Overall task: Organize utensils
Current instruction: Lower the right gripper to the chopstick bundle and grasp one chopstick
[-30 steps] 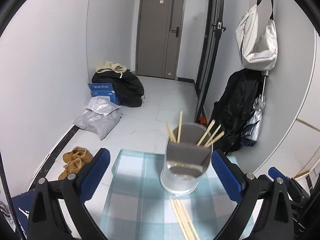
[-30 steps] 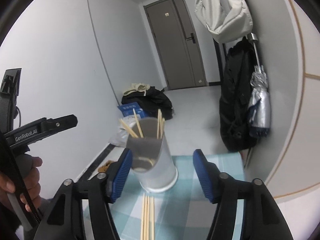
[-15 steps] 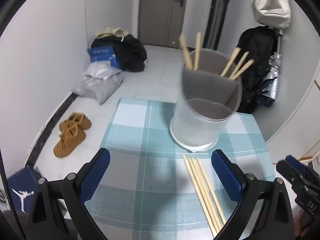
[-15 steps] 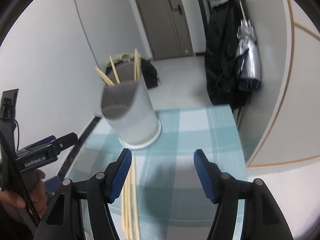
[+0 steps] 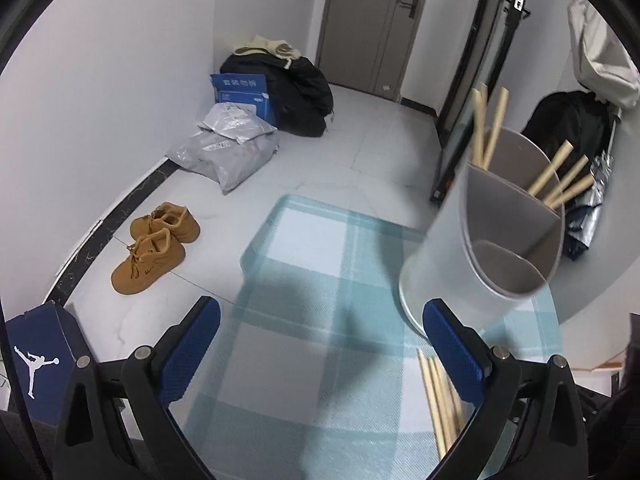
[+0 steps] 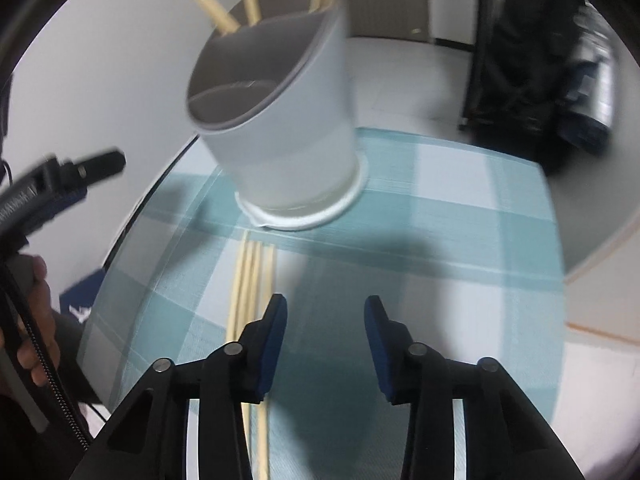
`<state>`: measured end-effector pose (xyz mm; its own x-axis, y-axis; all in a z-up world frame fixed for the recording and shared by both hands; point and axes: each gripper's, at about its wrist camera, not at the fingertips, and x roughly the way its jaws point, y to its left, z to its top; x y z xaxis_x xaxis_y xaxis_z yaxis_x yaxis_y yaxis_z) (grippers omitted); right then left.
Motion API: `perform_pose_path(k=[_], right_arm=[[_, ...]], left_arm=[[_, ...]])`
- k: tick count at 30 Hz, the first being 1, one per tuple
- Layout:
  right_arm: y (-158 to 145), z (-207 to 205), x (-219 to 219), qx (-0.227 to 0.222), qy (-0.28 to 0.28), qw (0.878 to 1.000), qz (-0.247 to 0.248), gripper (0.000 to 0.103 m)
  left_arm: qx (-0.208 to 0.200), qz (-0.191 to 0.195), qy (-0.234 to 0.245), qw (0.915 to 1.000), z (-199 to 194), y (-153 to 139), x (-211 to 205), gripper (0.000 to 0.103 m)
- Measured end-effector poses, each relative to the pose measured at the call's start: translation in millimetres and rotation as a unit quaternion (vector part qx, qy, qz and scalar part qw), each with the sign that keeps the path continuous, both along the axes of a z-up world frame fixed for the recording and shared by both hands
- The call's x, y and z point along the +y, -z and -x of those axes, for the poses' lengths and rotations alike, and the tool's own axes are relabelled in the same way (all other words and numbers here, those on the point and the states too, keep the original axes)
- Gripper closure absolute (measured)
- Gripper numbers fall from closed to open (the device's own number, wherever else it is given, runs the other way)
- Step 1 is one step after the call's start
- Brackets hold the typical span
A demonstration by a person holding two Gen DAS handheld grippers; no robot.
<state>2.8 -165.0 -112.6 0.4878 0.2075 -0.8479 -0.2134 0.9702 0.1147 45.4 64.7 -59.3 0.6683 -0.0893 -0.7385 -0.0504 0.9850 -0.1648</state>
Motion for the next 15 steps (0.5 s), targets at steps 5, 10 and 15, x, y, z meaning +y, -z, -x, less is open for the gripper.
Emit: perform_pose_path(k=[5, 10, 15], right_arm=[[18, -22, 28, 0.026, -0.041, 0.999, 0.023, 0.082], [24, -30, 40, 0.025, -0.059, 0.997, 0.040, 0.088], [25, -32, 50, 0.023, -0.068, 0.996, 0.047, 0.090]], left_arm=[[0.006, 0.000, -0.007, 1.0000, -4, 4, 9, 0.003], [0.019, 0.005, -0.010, 0.9998, -9, 8, 16, 0.003], [0.028, 0.011, -0.020, 0.9993, -10, 9, 22, 0.003]])
